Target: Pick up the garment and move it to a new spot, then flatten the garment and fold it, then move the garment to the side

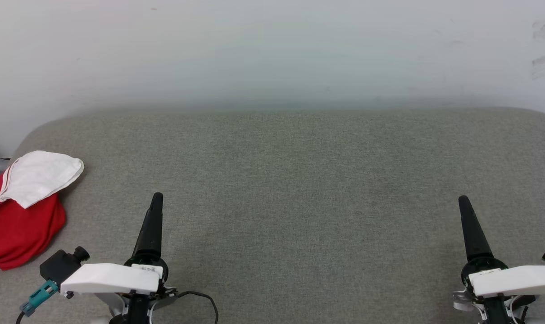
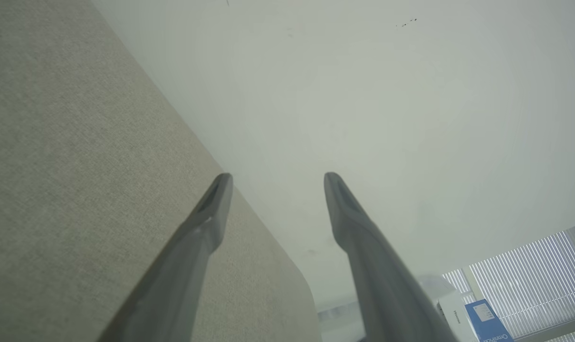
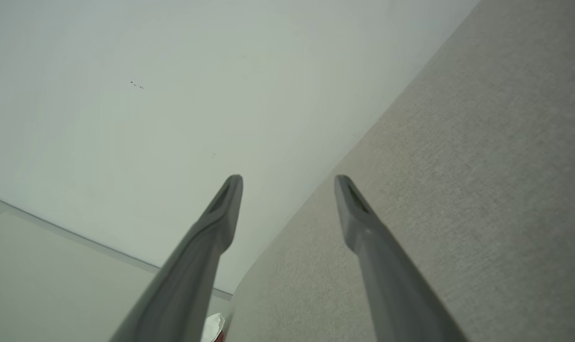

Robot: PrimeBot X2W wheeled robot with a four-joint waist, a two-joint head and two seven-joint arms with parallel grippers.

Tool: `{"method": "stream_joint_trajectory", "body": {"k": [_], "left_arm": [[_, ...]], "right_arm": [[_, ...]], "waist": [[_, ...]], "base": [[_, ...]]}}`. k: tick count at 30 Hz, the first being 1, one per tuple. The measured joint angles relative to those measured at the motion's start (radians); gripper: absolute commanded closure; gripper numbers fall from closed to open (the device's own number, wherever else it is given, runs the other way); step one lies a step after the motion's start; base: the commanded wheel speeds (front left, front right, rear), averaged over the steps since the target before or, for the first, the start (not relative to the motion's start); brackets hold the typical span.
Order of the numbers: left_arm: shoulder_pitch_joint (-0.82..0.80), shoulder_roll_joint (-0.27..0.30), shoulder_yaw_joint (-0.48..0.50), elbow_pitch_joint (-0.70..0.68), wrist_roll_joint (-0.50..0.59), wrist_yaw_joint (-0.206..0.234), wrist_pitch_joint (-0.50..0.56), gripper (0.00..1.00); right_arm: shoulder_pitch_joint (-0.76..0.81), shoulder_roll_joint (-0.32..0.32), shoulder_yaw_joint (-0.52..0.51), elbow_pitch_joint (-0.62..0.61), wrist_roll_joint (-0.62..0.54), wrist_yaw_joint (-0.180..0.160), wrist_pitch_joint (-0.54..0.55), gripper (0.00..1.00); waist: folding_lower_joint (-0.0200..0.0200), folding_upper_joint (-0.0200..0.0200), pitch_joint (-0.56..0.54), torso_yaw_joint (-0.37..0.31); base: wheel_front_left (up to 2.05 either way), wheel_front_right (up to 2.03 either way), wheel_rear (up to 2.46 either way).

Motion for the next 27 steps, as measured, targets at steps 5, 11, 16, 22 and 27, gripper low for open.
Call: {"method": "stream_joint_trajectory", "body": {"k": [5, 11, 16, 22, 27], "left_arm": [[0.003, 0.000, -0.021, -0.009, 0.107, 0.000, -0.018, 0.00], [0.006, 0.000, -0.032, -0.014, 0.288, 0.000, -0.042, 0.00], [0.012, 0.000, -0.035, -0.017, 0.388, 0.000, -0.058, 0.00], [0.021, 0.000, -0.038, -0.023, 0.497, 0.000, -0.075, 0.00], [0.022, 0.001, -0.040, -0.023, 0.578, 0.000, -0.091, 0.00]], "right_arm": [[0.001, 0.000, 0.003, -0.016, -0.125, 0.000, -0.017, 0.00], [0.008, 0.001, 0.015, -0.044, -0.314, 0.000, -0.030, 0.00], [0.021, 0.001, 0.017, -0.068, -0.421, 0.000, -0.030, 0.00], [0.026, 0.001, 0.021, -0.095, -0.533, 0.000, -0.025, 0.00], [0.030, 0.001, 0.018, -0.115, -0.611, 0.000, -0.016, 0.00]], "waist": [[0.0000, 0.0000, -0.001, -0.001], [0.0000, 0.0000, -0.002, -0.001], [-0.0001, 0.0000, -0.004, -0.001], [-0.0001, 0.0000, -0.004, 0.000], [-0.0001, 0.0000, -0.005, 0.002]], "base": [[0.00, 0.00, 0.00], [0.00, 0.00, 0.00], [0.00, 0.00, 0.00], [0.00, 0.00, 0.00], [0.00, 0.00, 0.00]]}}
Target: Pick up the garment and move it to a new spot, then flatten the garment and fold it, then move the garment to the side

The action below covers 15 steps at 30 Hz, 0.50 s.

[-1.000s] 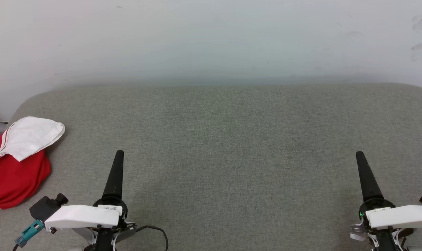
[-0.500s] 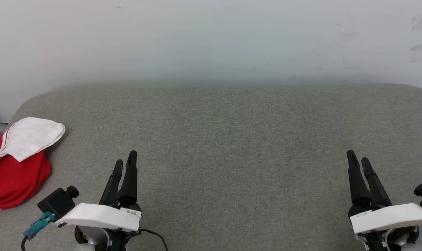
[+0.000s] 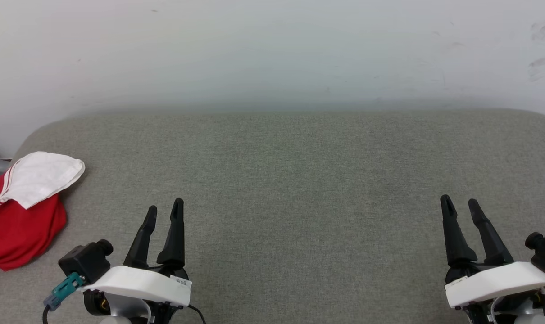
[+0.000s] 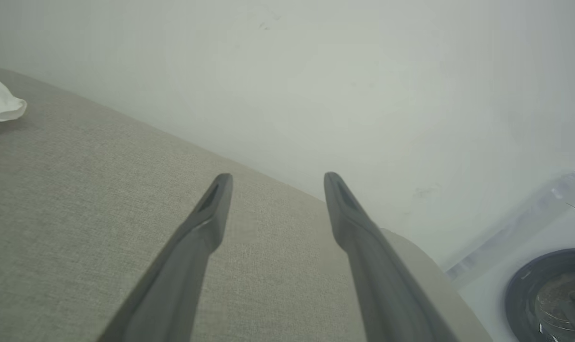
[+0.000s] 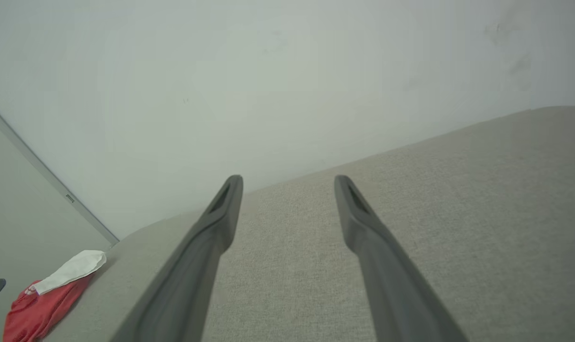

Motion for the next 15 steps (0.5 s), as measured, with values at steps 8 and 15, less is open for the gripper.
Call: {"method": "stream_joint_trajectory", "body": {"k": [8, 15], "left_arm": [[0.002, 0.001, 0.000, -0.002, 0.101, 0.000, -0.020, 0.00], [0.005, 0.001, -0.001, -0.001, 0.176, 0.000, -0.037, 0.00]], "right_arm": [[0.013, 0.000, -0.005, -0.023, -0.096, 0.000, 0.009, 0.00], [0.026, 0.000, -0.007, -0.040, -0.172, 0.000, 0.014, 0.00]], "waist": [[0.0000, 0.0000, -0.001, 0.002], [0.0000, 0.0000, -0.001, 0.002]], "base": [[0.00, 0.00, 0.00], [0.00, 0.00, 0.00]]}}
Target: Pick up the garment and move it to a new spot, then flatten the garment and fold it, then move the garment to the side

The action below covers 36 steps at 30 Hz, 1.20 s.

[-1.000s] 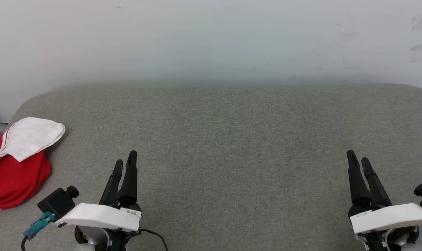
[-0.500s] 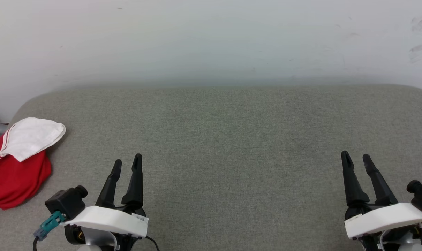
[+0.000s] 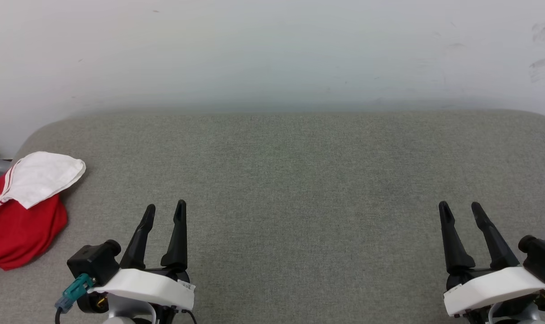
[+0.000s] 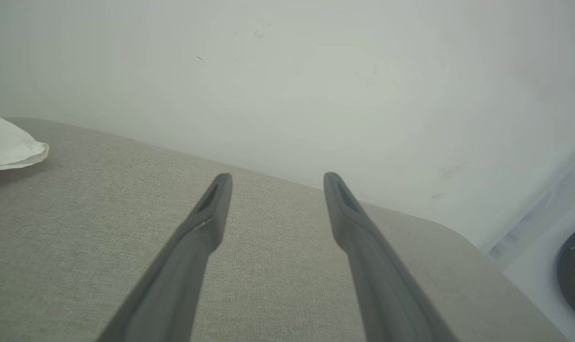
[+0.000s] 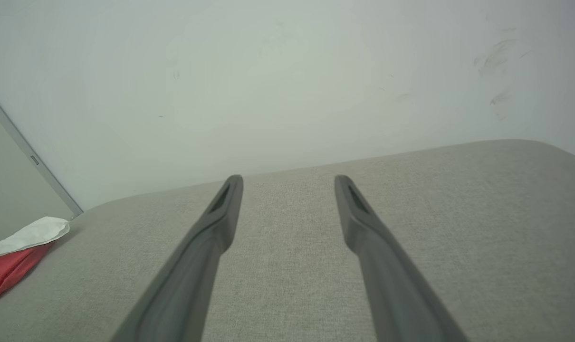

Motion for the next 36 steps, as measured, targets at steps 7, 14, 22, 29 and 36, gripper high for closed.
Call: {"method": "stream_joint_trajectory", "body": {"k": [7, 14, 22, 29, 36], "left_arm": [[0.005, 0.000, 0.001, 0.012, 0.072, 0.000, -0.017, 0.00], [0.006, 0.000, 0.003, 0.030, 0.140, 0.002, -0.032, 0.00], [0.007, 0.000, -0.001, 0.043, 0.203, 0.003, -0.047, 0.00], [0.007, 0.000, -0.009, 0.050, 0.255, 0.012, -0.065, 0.00], [0.006, 0.000, -0.016, 0.061, 0.290, 0.019, -0.078, 0.00]], "right_arm": [[0.008, 0.000, -0.003, -0.013, -0.064, 0.000, 0.007, 0.00], [0.011, 0.000, -0.007, -0.025, -0.119, 0.000, 0.013, 0.00], [0.017, 0.000, -0.014, -0.035, -0.169, 0.000, 0.013, 0.00], [0.022, 0.000, -0.013, -0.046, -0.216, 0.000, 0.006, 0.00], [0.023, 0.000, -0.018, -0.050, -0.250, 0.000, -0.005, 0.00]], "waist": [[0.0000, 0.0000, -0.002, 0.000], [0.0000, 0.0000, -0.004, 0.000], [0.0000, 0.0000, -0.004, 0.004], [0.0000, 0.0000, -0.004, 0.009], [0.0000, 0.0000, -0.004, 0.014]], "base": [[0.00, 0.00, 0.00], [0.00, 0.00, 0.00], [0.00, 0.00, 0.00], [0.00, 0.00, 0.00], [0.00, 0.00, 0.00]]}}
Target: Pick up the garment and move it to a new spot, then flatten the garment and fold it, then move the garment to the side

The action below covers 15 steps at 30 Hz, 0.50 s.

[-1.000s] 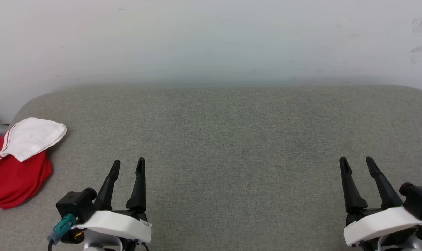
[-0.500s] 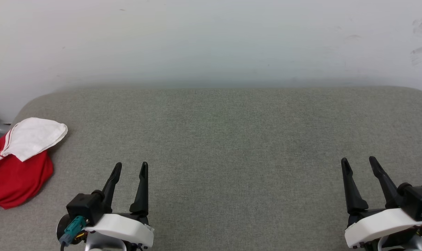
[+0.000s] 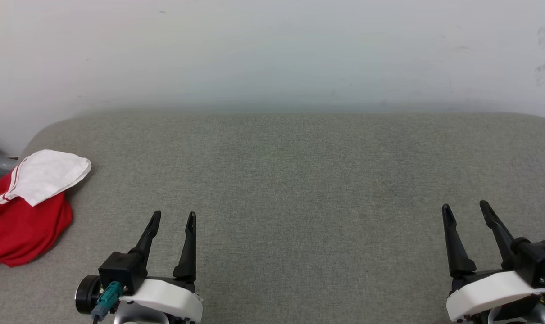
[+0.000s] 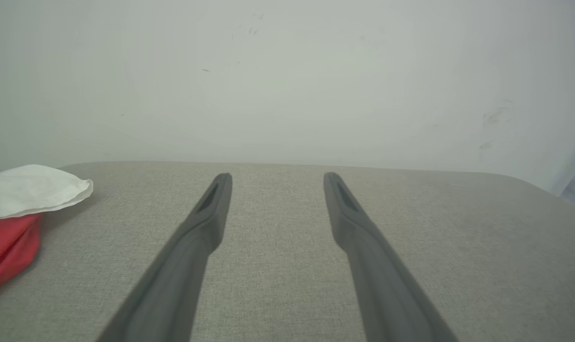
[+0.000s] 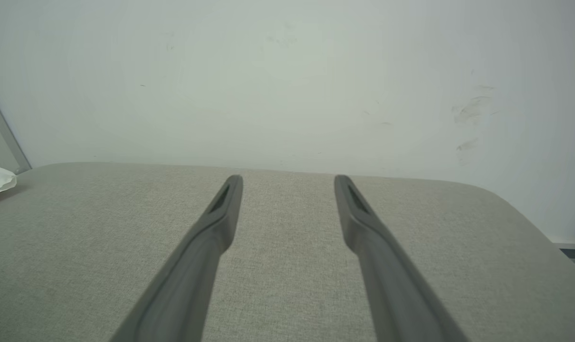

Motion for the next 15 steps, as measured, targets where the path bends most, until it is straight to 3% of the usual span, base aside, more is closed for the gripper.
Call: {"method": "stream_joint_trajectory", "body": {"k": [15], "left_arm": [[-0.008, 0.000, 0.001, 0.007, 0.020, 0.006, -0.012, 0.00]], "right_arm": [[0.004, 0.000, -0.006, -0.003, -0.013, 0.000, -0.018, 0.00]], "waist": [[0.0000, 0.0000, 0.000, 0.027]], "base": [[0.00, 0.00, 0.00]]}}
